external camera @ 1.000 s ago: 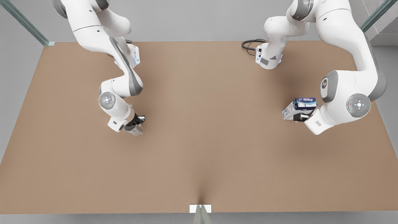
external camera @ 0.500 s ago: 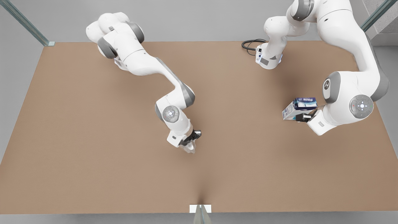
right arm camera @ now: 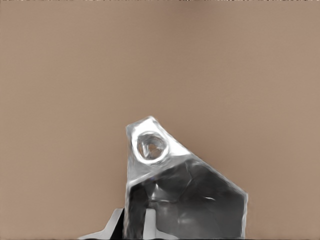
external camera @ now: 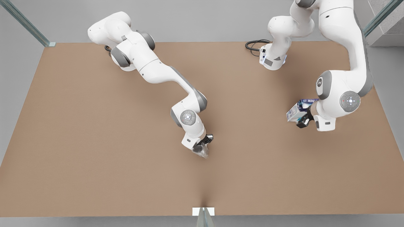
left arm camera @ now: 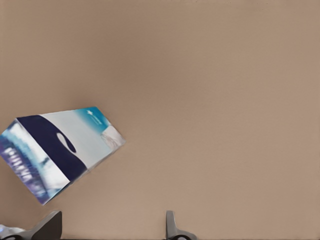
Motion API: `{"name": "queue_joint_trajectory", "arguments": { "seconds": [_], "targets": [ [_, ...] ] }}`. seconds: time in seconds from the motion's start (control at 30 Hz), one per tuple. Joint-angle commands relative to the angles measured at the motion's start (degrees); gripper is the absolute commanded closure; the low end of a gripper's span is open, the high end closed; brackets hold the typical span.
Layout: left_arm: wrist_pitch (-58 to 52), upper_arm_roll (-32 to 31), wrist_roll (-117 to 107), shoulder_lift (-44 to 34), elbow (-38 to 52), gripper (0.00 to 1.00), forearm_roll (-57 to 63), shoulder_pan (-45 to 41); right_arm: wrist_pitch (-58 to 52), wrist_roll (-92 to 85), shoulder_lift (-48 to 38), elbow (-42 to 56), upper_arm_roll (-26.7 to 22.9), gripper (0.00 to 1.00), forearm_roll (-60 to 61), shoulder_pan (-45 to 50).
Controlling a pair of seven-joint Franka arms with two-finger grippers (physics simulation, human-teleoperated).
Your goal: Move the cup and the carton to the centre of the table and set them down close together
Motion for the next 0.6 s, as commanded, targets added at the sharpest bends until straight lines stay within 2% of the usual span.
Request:
{"name": "queue_joint_trajectory", "arguments": {
  "seconds": [0.0,0.13,0.17,0.2,0.27,0.43,0.5,0.53,0.57],
  "targets": [
    [0.9,0.0,-1.8,-0.6,-1.2,0.0,-0.4,-0.2,0.0,0.0,0.0,0.0,0.0,0.35,0.0,0.0],
    [2.0,0.3,-6.3,-4.8,-7.5,0.0,0.1,-0.1,1.6,0.1,0.0,-0.6,0.0,0.35,0.0,0.1],
    [0.6,0.6,-5.3,-5.6,-7.6,0.0,0.1,-0.1,1.5,0.1,-0.2,-0.6,0.0,0.27,0.1,0.1],
    [0.8,0.6,-5.3,-5.2,-7.6,0.0,0.1,-0.1,1.4,0.2,-0.3,-0.6,0.0,0.25,0.1,0.1],
    [5.1,0.4,-5.9,-5.1,-10.5,0.0,-0.2,-0.3,1.4,1.4,-0.4,-0.8,0.0,0.0,0.1,0.4],
    [11.8,1.2,-7.9,-10.6,-17.6,0.0,-3.4,-0.2,1.3,1.2,-8.3,-5.6,0.0,0.0,0.2,0.4],
    [12.4,2.2,-11.8,-12.0,-19.1,0.0,-3.9,-0.2,1.4,0.1,-14.1,-11.3,-0.1,0.0,-0.3,-1.5],
    [13.1,3.3,-14.3,-12.4,-19.8,0.0,-5.2,-0.2,1.2,-1.6,-18.2,-17.0,-2.4,0.0,-0.2,-2.5],
    [13.2,3.3,-16.6,-12.5,-20.6,0.0,-5.8,-0.2,0.5,-4.3,-21.5,-20.1,-2.5,0.0,-0.2,-4.9]
  ]
}}
